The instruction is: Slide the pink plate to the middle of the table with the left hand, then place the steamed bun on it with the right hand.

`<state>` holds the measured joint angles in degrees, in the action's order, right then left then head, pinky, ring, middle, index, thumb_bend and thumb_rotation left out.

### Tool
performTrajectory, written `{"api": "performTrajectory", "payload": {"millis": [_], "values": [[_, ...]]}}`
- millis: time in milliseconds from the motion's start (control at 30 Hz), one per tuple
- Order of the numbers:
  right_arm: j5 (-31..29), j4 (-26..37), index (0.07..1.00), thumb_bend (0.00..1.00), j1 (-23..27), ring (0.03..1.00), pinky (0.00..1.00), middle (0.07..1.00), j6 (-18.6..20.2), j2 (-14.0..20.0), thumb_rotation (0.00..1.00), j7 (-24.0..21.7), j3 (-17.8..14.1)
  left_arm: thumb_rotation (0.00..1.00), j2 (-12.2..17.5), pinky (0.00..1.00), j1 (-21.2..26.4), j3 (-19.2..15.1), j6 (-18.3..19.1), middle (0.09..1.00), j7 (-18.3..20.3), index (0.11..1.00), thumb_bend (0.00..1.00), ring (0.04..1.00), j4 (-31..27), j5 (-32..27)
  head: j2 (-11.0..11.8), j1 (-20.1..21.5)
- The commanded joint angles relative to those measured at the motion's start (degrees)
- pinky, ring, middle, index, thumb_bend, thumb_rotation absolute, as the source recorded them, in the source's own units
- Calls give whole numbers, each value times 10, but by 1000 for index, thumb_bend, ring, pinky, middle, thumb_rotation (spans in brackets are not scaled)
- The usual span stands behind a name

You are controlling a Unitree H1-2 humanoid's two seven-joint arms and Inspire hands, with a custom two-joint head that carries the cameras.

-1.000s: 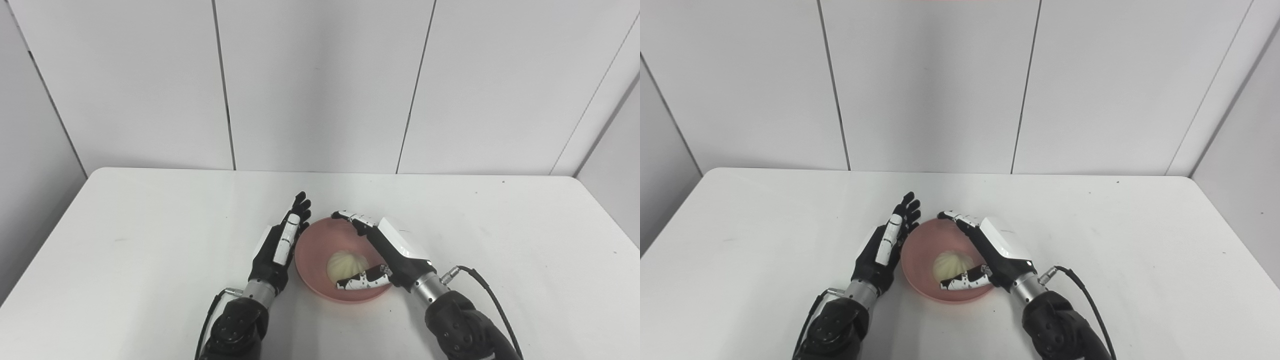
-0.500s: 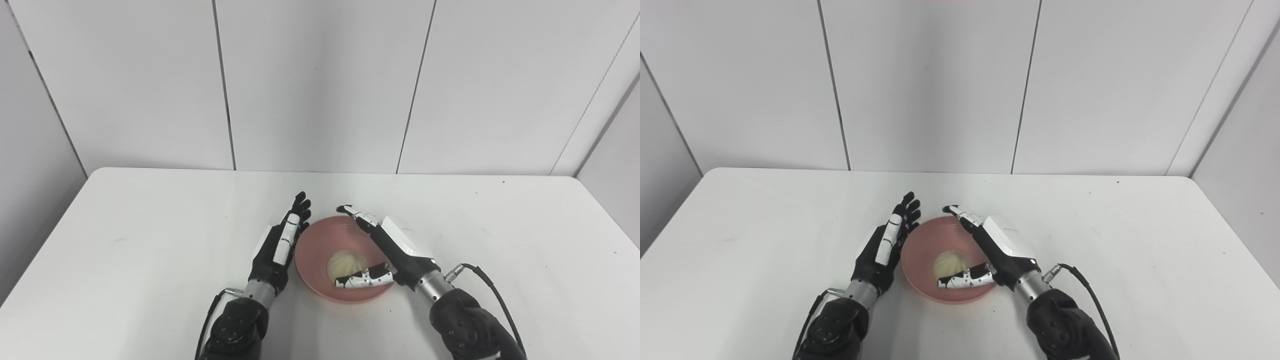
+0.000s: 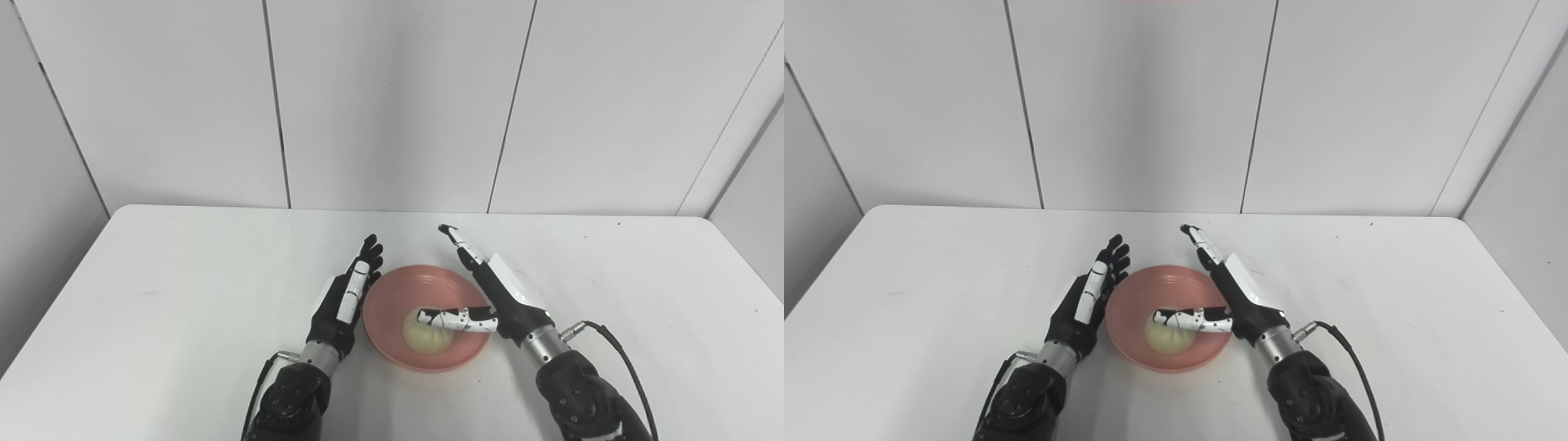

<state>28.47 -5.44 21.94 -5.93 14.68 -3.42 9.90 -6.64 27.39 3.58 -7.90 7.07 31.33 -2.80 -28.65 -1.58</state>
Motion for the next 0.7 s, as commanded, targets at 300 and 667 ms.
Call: {"api": "performTrajectory", "payload": {"millis": [300,667], "values": [[-33,11,996,565,8,942,854,999,-4,-16,665,42,-36,1000,6,1000,-26,-1,-7,1000,-14,1000,624,1000,18,12,0,0],[-103,-14,1000,537,7,957,892,1000,4,-28,777,31,-66,1000,10,1000,-29,3,-23,1000,-27,1000,667,1000,16,28,1,0]]}}
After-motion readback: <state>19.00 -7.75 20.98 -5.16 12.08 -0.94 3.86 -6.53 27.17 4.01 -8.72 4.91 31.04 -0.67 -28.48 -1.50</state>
